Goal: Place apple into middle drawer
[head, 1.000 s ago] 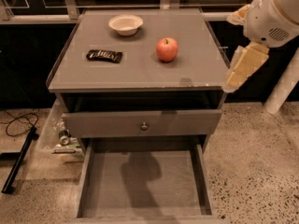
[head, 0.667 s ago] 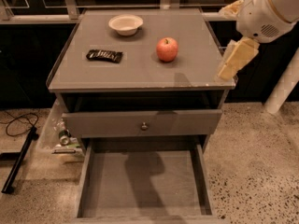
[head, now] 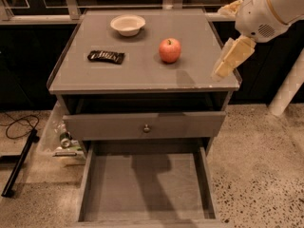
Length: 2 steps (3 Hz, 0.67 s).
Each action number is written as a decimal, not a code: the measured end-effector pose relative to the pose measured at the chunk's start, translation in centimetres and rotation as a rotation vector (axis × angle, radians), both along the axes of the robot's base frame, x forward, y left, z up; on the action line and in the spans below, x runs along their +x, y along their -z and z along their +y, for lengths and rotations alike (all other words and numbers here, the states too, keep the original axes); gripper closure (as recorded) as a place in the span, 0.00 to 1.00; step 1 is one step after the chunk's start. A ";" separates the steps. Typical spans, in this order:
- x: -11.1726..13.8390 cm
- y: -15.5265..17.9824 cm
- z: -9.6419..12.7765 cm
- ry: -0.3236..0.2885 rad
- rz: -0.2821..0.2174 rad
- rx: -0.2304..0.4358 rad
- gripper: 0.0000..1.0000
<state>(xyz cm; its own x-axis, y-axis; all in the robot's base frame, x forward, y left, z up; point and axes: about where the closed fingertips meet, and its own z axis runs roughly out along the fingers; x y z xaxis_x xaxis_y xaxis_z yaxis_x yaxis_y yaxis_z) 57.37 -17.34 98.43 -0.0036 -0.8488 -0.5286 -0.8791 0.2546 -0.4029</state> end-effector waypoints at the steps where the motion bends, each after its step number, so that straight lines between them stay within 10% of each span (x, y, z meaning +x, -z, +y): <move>1: 1.2 0.5 0.3 0.005 -0.001 0.032 0.00; 2: 4.1 1.4 0.7 0.012 -0.003 0.113 0.00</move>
Offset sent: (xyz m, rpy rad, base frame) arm 0.0787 0.0073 -0.0271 0.2196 -0.0052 -0.0267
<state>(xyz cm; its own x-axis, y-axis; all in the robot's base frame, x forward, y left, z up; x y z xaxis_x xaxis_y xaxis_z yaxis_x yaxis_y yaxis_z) 61.44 -16.62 97.02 -0.0112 -0.7835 -0.6212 -0.8745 0.3089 -0.3739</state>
